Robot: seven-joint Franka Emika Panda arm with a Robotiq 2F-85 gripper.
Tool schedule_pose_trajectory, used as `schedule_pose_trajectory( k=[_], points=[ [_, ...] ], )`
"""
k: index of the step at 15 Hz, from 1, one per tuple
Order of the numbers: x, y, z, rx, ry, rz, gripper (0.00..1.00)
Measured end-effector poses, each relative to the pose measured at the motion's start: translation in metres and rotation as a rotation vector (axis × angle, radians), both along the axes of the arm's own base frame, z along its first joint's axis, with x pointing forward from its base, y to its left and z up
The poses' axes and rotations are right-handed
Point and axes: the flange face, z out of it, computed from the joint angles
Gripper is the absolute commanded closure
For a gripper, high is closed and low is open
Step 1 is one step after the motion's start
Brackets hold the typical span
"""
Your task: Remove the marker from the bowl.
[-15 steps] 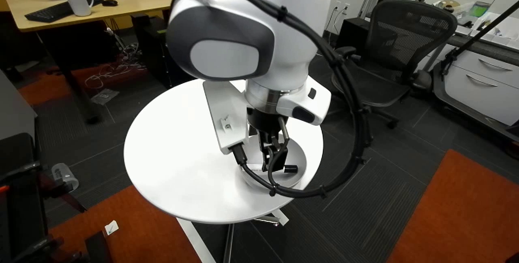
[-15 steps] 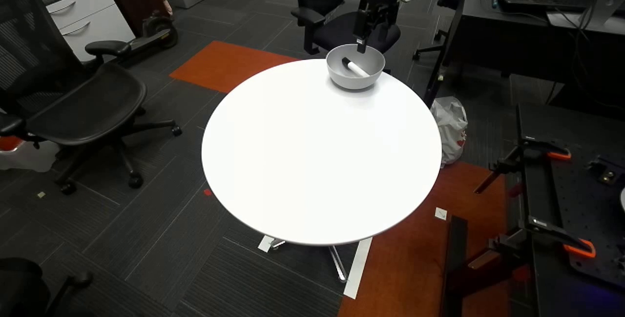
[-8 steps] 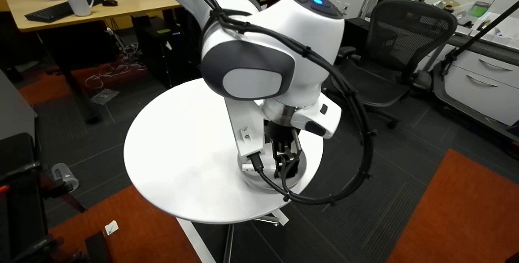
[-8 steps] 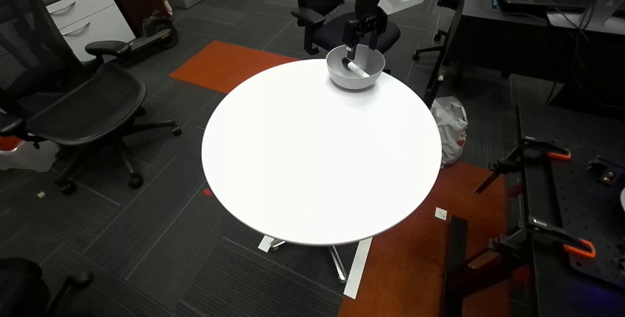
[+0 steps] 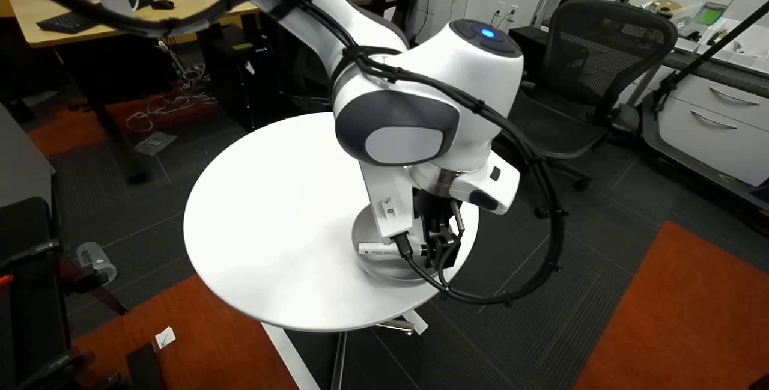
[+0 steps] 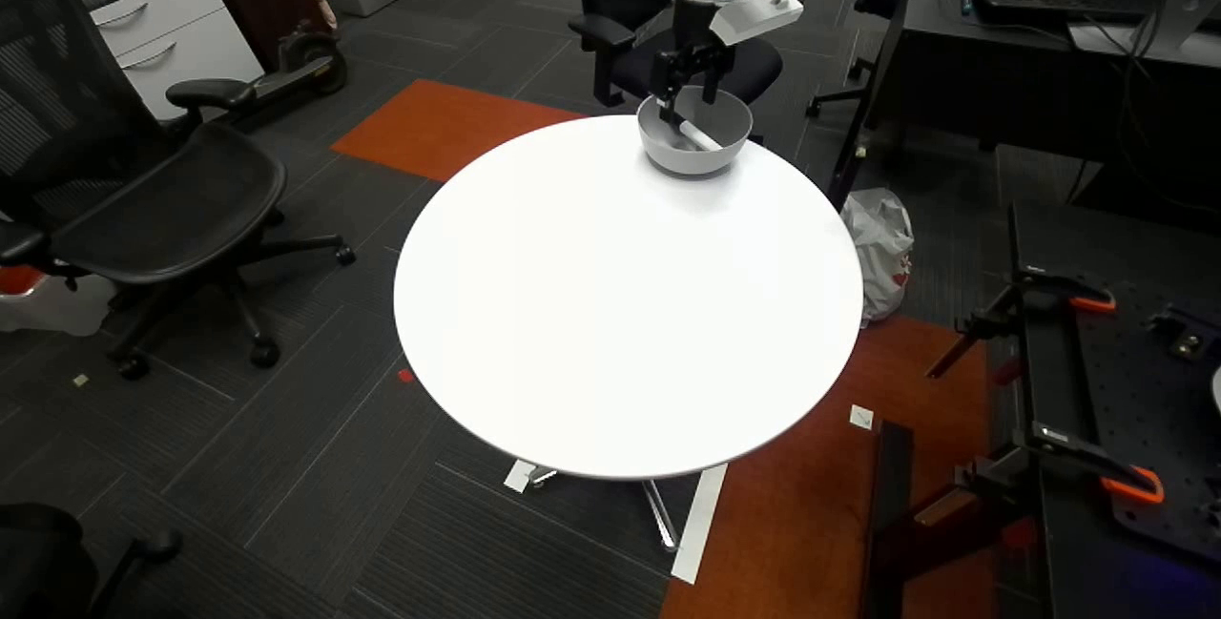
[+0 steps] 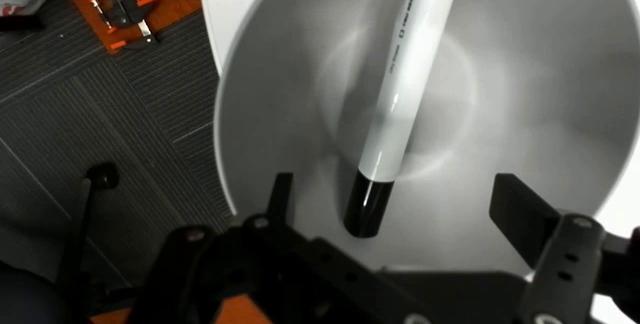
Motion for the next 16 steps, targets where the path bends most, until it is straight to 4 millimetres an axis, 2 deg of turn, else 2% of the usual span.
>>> schedule_pose_trajectory(
  k=[3, 4, 6, 8, 14, 15, 16],
  points=[
    [0.007, -0.001, -0.013, -0.005, 0.005, 0.003, 0.0],
    [0.009, 0.0, -0.015, -0.004, 0.007, 0.0, 0.25],
    [0.013, 0.002, -0.019, 0.001, 0.012, -0.002, 0.34],
    [0.016, 0.0, -0.023, 0.0, 0.012, -0.001, 0.5],
    [0.019, -0.013, -0.016, -0.006, 0.0, -0.013, 0.97],
    [0.018, -0.014, -0.016, -0.006, -0.001, -0.015, 0.99],
    [0.018, -0.014, -0.016, -0.005, 0.0, -0.016, 0.95]
  ],
)
